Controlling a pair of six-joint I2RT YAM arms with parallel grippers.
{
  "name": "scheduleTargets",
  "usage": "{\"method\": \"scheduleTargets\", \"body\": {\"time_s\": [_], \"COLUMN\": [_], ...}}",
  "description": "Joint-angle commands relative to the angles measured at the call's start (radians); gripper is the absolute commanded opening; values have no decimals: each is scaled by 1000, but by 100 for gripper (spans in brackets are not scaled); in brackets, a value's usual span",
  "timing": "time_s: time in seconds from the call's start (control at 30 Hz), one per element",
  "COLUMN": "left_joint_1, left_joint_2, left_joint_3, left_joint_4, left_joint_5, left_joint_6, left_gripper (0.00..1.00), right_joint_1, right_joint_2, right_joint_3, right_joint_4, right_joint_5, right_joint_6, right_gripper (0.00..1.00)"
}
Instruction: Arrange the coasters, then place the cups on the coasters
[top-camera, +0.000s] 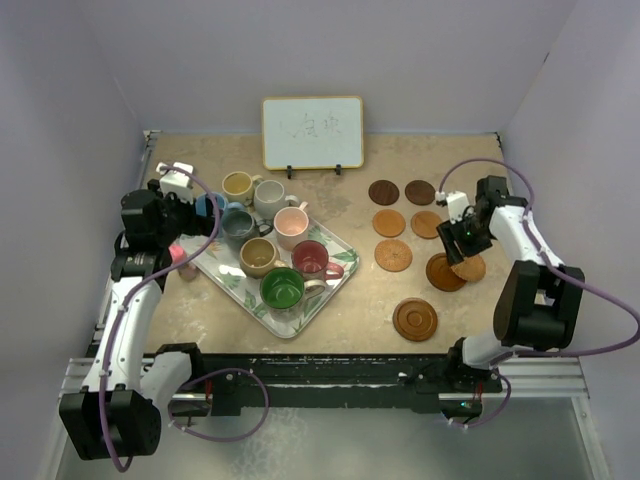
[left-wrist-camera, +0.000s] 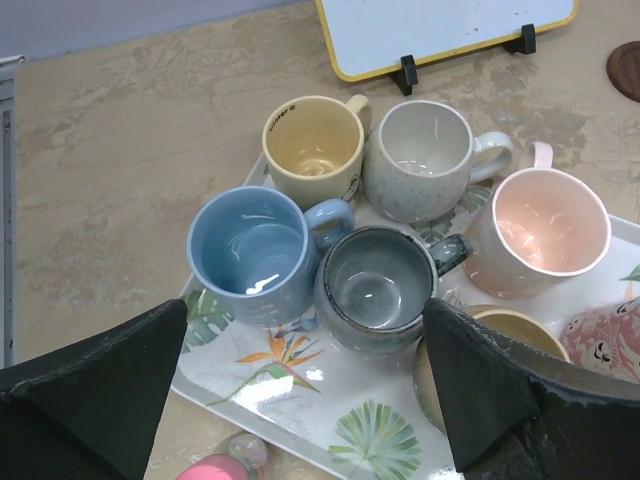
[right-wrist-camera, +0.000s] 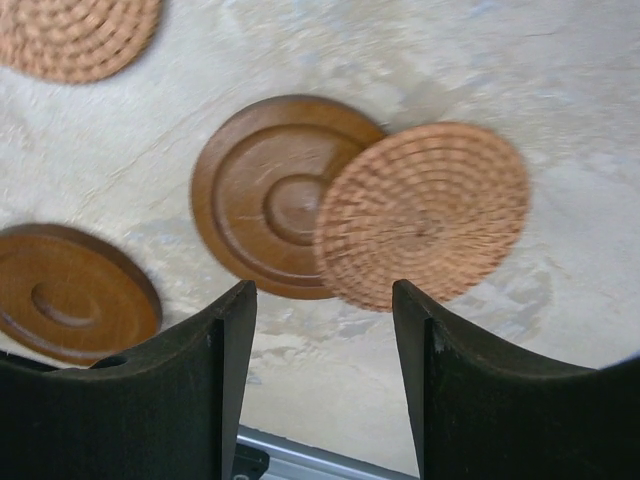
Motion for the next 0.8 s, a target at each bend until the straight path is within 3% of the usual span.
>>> {"method": "scheduleTargets", "body": {"time_s": [0.0,0.77], "left_joint_1": [6,-9], "left_joint_2": [18,30], "left_joint_3": [27,25], "left_joint_4": [34,49], "left_joint_5": [13,22], "left_joint_6": [6,21], "left_gripper": [98,97], "right_joint_1": [66,189], "right_joint_2": [-67,56], "right_joint_3": [-82,-172], "right_joint_4": [15,83], "right_joint_5": [3,46], "right_joint_6": [-70,-116], "right_gripper": [59,55]}}
